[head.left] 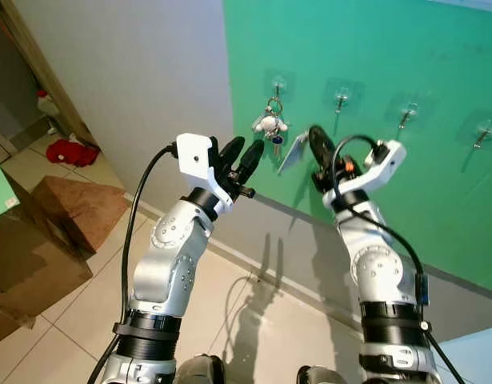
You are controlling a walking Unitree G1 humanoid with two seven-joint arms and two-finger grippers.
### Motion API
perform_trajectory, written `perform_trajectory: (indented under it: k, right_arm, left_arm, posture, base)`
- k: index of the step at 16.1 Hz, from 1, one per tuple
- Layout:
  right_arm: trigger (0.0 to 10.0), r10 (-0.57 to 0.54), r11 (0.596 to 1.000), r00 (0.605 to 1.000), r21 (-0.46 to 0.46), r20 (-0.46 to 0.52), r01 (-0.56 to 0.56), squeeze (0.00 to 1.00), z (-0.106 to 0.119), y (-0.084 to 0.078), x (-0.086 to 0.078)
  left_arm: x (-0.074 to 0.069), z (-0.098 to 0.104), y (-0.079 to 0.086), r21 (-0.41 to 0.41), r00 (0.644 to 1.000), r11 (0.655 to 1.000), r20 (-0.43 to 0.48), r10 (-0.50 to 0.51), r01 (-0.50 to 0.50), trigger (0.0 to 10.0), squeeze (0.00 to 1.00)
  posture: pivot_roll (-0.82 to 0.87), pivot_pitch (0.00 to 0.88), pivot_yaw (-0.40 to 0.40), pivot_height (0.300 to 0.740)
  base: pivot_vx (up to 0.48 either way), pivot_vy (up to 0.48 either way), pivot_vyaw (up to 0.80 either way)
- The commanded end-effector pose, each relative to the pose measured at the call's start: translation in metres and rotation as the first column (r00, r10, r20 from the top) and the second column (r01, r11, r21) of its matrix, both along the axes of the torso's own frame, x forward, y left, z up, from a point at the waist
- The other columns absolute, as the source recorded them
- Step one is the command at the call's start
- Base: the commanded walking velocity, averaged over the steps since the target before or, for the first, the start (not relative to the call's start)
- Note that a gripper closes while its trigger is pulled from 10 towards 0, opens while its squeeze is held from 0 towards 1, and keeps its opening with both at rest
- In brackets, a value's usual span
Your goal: Hang keys on a hook
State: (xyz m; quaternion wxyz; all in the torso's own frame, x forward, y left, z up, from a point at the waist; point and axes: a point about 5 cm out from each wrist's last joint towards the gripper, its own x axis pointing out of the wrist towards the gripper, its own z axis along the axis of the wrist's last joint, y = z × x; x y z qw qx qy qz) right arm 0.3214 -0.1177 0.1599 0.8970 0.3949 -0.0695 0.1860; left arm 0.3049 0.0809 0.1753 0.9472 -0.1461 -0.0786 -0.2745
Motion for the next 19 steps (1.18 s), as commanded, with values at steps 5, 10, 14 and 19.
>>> perform_trajectory:
  k: [5, 10, 14, 19]
  right_arm:
    - [10.0, -0.066, 0.997, 0.994, 0.042, 0.082, 0.063, 0.0, 0.021, -0.013, 0.0]
    - [10.0, -0.127, 0.991, 0.99, 0.048, 0.06, 0.125, 0.0, 0.02, -0.022, 0.002]
    - [10.0, -0.126, 0.989, 0.986, 0.092, 0.111, 0.116, 0.0, 0.029, -0.024, -0.001]
    - [10.0, -0.094, 0.99, 0.982, 0.116, 0.164, 0.076, 0.0, 0.032, -0.027, -0.006]
  left_arm:
    - [-0.003, 0.002, -0.001, 0.0, 1.0, 1.0, 0.007, -0.013, 0.013, 10.0, 0.0]
    - [-0.004, 0.002, 0.001, 0.001, 1.0, 1.0, 0.008, -0.009, 0.009, 10.0, 0.0]
    - [-0.004, 0.002, 0.0, 0.003, 1.0, 1.0, 0.008, -0.015, 0.015, 10.0, 0.0]
    - [-0.004, 0.002, 0.002, 0.004, 1.0, 1.0, 0.008, -0.012, 0.012, 10.0, 0.0]
  posture:
    - [0.02, 0.139, 0.066, 0.74]
    - [0.02, 0.144, 0.066, 0.74]
    - [0.02, 0.144, 0.068, 0.74]
    - [0.02, 0.143, 0.067, 0.74]
  base:
    - [0.0, 0.0, 0.0]
    - [0.0, 0.0, 0.0]
    - [0.0, 0.0, 0.0]
    - [0.0, 0.0, 0.0]
